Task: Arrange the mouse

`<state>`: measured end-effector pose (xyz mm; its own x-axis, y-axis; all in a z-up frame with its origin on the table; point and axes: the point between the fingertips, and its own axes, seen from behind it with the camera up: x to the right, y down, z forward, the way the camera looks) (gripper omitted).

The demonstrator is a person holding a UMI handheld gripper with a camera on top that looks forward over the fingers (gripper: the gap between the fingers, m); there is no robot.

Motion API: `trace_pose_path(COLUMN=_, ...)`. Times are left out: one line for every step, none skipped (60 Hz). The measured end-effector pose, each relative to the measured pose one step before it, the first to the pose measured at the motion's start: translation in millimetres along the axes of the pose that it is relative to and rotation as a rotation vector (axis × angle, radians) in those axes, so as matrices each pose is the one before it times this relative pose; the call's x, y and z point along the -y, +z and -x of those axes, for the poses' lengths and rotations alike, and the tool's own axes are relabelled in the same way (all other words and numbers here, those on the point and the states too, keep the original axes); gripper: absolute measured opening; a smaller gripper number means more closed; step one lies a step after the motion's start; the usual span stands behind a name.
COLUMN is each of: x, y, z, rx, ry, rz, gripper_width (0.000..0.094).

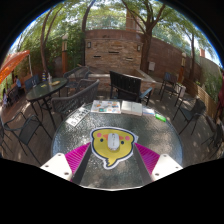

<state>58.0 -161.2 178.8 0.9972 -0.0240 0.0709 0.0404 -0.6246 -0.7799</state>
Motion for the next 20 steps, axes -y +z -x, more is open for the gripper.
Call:
trace_pose_path(x=-0.93, y=-4.61, z=-0.31, rx=-0.00337, ry=-0.0019, rz=0.00062, gripper_width=0.0871)
trace_pose_path(x=-0.83, y=-4.51, z=-0.03, rx=-0.00388, ry=-0.002, rz=0.00037, gripper_width=0.087)
trace_pose_path(x=-0.9, y=-4.28, z=-0.04, rx=-0.00289, ry=-0.0024, rz=-0.00065, gripper_width=0.0872)
trace_pose_path(x=-1.53, y=-2.4, z=1.99, rx=-0.002, ry=-0.0014, rz=-0.00167, gripper_width=0.0872)
trace_pose_path(x=-0.91, y=-3.55, z=-0.45, rx=-0.00225, ry=-0.0007, rz=0.00004, gripper_width=0.0872)
trace_pose_path(x=-0.03, y=-2.09, z=-0.65, rx=-0.00085, ry=0.0009, rz=-0.00047, gripper_width=0.0872)
trace_pose_path(x=-0.6, y=-2.54, z=-0.15, rx=-0.00066, ry=0.0009, rz=-0.00023, gripper_width=0.0872)
trace_pose_path(x=-1.18, y=-2.11, z=0.11, rx=0.00105, ry=0.002, rz=0.00087, gripper_width=0.0872)
trace_pose_path(x=-1.62, y=-2.31, z=0.23, rx=0.00115, ry=0.0028, rz=0.00277, gripper_width=0.0872)
trace_pose_path(x=-1.87, y=-1.8, z=0.34, rx=0.00047, ry=0.0022, rz=0.00363, gripper_width=0.0872)
trace_pose_path(x=-2.24, y=-2.0, z=0.31, rx=-0.00047, ry=0.0012, rz=0.00421, gripper_width=0.0872)
trace_pose_path(x=-2.25, y=-1.66, z=0.46, rx=-0.00003, ry=0.0018, rz=0.00409, gripper_width=0.0872)
trace_pose_path(x=-2.04, y=-1.72, z=-0.06, rx=0.0005, ry=0.0025, rz=0.00427, gripper_width=0.0872)
trace_pose_path(x=-5.36, y=0.98, z=4.85, rx=-0.00259, ry=0.0019, rz=0.00113, gripper_width=0.0872)
trace_pose_path(x=0.42, y=-1.62, z=-1.7, rx=0.00123, ry=0.0017, rz=0.00219, gripper_width=0.0872)
trace_pose_path(x=-0.08, y=-1.54, z=-0.85, rx=-0.00062, ry=-0.0001, rz=-0.00027, gripper_width=0.0872)
trace_pose_path(x=0.1, y=-1.81, z=-0.7, rx=-0.00144, ry=-0.0018, rz=-0.00192, gripper_width=0.0872)
trace_pose_path(x=0.27, y=-1.54, z=-0.55, rx=-0.00138, ry=-0.0023, rz=-0.00201, gripper_width=0.0872)
trace_pose_path(x=0.13, y=-1.35, z=-0.37, rx=-0.00043, ry=-0.0018, rz=-0.00085, gripper_width=0.0872)
trace_pose_path(x=0.03, y=-0.74, z=-0.4, rx=-0.00005, ry=-0.002, rz=-0.00024, gripper_width=0.0872)
